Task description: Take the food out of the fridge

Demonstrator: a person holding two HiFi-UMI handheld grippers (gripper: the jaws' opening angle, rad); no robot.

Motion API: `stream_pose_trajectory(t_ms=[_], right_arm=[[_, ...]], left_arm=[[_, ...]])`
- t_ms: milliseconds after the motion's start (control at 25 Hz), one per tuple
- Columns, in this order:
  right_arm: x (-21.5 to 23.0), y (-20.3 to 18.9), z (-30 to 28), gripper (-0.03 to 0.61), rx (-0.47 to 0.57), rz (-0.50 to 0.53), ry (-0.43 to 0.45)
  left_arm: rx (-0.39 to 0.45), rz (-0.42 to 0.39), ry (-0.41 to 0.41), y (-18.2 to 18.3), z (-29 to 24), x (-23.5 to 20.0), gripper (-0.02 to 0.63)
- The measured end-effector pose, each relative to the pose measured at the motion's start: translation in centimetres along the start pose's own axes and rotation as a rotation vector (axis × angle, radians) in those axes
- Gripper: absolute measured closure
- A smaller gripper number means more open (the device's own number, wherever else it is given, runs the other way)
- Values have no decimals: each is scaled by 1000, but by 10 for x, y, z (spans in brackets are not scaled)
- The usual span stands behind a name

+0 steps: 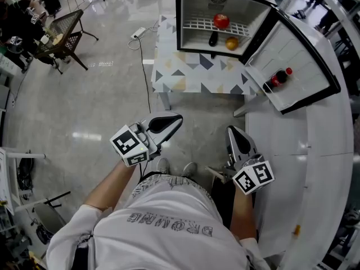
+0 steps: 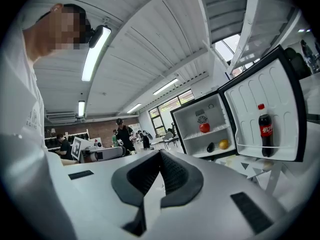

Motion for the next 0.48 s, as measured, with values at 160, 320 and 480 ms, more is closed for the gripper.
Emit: stream_pose_trajectory(t_ms=[160,320,480], right_arm=[[12,-1,7,578,2,-4,13],[23,-3,15,578,-5,-3,29],[34,-3,22,578,-6,-1,42]], left_arm=[[5,0,19,-6,-8,7,606],[8,-1,33,-12,-18,16,606],[8,-2,47,-17,-27,24,606]])
Point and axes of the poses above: the fingertips, and each gripper's own axes: z backward along the fingers, x to its right, y out of its top, the point moved 8 cm from there along z, backward along the fingers, and after that the axes turned 12 degrees about -y, right-handed, at the moved point
